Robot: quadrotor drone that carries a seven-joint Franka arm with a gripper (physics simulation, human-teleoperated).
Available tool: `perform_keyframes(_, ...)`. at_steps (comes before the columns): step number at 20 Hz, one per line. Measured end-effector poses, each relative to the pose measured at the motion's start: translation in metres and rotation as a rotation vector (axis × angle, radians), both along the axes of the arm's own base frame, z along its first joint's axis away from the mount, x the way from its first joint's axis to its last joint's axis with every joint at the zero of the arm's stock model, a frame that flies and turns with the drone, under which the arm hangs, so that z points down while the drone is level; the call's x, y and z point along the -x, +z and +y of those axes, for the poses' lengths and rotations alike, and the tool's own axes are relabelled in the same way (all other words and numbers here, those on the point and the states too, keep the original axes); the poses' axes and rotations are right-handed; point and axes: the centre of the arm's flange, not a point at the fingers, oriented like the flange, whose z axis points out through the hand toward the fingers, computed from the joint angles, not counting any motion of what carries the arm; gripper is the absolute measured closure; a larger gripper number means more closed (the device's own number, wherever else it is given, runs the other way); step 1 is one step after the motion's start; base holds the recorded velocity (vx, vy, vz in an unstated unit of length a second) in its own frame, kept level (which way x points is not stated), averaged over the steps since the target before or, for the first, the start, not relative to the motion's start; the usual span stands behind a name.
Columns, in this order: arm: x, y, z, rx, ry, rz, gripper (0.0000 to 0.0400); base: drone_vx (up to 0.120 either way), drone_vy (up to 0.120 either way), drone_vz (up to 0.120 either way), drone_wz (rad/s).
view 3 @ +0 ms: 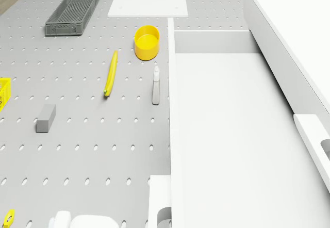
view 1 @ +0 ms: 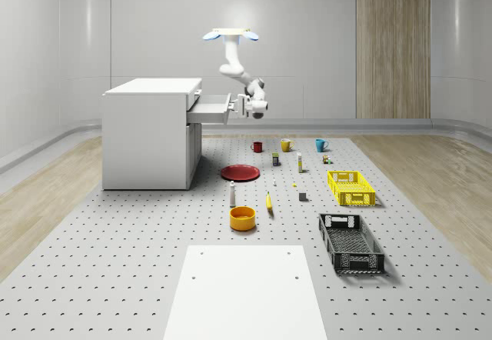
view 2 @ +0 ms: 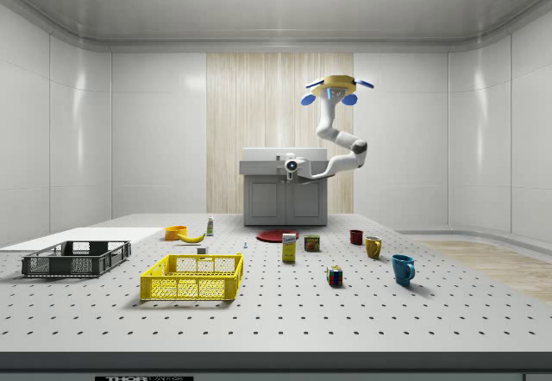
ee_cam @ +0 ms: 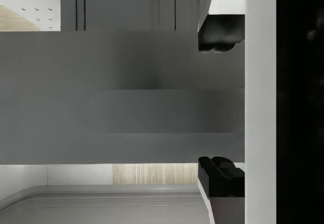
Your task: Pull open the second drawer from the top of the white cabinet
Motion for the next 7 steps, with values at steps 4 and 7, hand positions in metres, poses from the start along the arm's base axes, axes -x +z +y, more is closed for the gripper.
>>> perform_keyframes(4, 0.0004, 0.0005, -0.0006, -0.001, 0.002, -0.004, 0.0100, 0.000, 0.090, 0.000, 0.000)
perform_keyframes(7, 0.0004, 0.0006, -0.0008, -0.001, 0.003, -0.005, 0.0100, 0.000, 0.000, 0.000, 0.000)
